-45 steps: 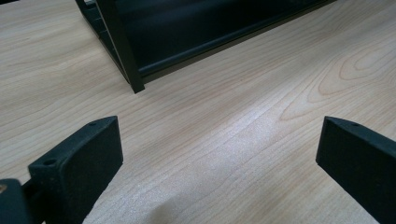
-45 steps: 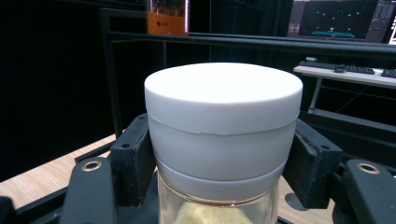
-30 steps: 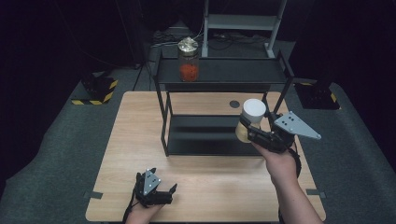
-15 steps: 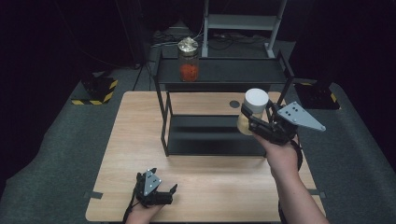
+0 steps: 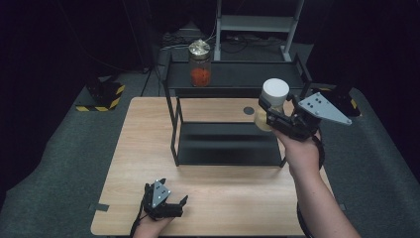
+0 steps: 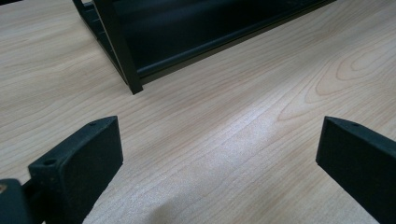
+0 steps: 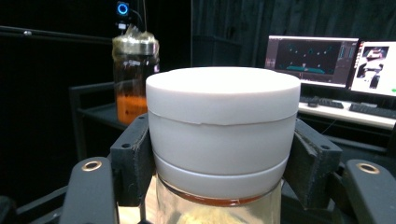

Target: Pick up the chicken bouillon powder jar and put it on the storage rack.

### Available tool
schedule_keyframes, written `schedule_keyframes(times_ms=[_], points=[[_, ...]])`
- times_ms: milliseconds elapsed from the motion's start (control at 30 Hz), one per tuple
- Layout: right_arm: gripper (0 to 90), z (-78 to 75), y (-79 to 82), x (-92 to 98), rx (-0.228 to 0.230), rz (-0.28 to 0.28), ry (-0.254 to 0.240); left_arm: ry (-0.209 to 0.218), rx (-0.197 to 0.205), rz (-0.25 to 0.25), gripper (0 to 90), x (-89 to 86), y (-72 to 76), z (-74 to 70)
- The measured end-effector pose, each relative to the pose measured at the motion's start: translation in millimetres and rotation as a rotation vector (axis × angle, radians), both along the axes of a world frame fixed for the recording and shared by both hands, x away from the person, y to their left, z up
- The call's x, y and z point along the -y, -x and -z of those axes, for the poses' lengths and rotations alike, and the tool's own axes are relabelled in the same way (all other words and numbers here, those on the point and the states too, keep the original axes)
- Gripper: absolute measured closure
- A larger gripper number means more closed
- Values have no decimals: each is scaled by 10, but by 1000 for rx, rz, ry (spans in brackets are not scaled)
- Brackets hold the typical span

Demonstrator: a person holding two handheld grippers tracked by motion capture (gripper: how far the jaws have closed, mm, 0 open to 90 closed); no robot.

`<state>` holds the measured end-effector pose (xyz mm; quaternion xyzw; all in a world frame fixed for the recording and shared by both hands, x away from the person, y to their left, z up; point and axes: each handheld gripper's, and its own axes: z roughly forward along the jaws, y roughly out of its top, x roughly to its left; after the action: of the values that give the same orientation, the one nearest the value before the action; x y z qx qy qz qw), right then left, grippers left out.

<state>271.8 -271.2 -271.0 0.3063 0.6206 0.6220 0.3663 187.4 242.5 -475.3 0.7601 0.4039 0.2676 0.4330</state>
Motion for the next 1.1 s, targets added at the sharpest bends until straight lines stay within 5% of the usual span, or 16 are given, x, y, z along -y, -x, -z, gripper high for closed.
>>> schedule_keyframes(times_ms=[1100], points=[[339, -456, -398, -251, 13, 54, -40, 28, -1, 4, 9, -58, -6, 13]])
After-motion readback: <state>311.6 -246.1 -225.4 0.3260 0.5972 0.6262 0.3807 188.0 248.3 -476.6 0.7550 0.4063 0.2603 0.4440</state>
